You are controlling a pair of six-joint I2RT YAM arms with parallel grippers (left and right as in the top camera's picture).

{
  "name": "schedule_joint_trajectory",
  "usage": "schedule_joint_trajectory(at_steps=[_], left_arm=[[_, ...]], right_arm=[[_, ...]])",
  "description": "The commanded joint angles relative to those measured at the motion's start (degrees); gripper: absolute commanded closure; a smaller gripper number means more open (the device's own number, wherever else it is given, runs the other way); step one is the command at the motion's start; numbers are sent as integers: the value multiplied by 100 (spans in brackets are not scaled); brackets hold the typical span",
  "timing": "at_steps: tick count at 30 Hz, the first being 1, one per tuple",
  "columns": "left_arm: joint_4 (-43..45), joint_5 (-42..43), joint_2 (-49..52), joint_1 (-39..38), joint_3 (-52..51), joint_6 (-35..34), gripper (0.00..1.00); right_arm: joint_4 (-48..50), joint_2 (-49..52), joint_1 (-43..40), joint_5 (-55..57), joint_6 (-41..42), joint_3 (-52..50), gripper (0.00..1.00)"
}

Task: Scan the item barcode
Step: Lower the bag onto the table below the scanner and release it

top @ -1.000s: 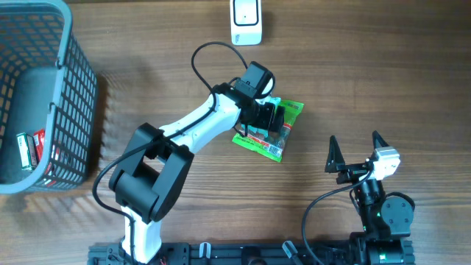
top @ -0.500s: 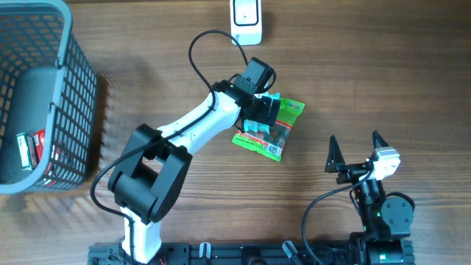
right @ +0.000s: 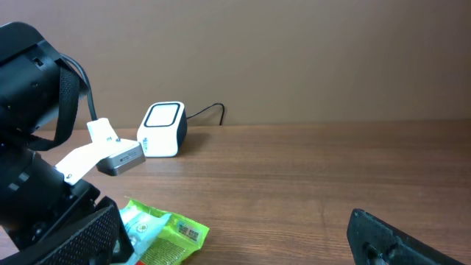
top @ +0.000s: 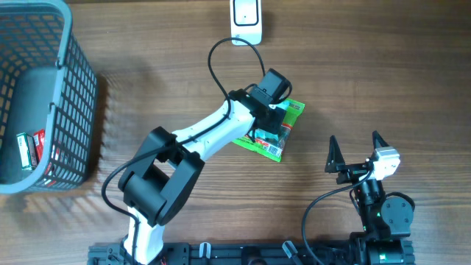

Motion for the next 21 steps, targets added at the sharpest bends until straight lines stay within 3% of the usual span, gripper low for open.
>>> schedule_joint_trajectory(at_steps=[1,5,9,11,13,17,19,21], left_arm=[[-28,-490,-61,-50,142,55,59],[-48,-424,-354,-81,146,48,60],[-74,-402,-334,-142,133,42,34],[-70,-251,-321,-142,94,26,7],[-70,-205,-293,-142,85,35,0],[-142,-892,-481,-79,317,52,1],[-221,-890,-671,15,485,22,11],[-223,-485,-857,107,525,-17,34]], right_arm=[[33,-4,-17,-9,-17,-7,0],[33,-4,-17,-9,-20,-7,0],[33,-4,-17,-9,-20,-7,0],[33,-4,-17,-9,-15,-7,0],[33,-4,-17,-9,-17,-7,0],[33,-4,-17,-9,-17,-7,0],[33,-4,-17,-9,-17,-7,1],[33,-4,-17,-9,-17,-7,0]])
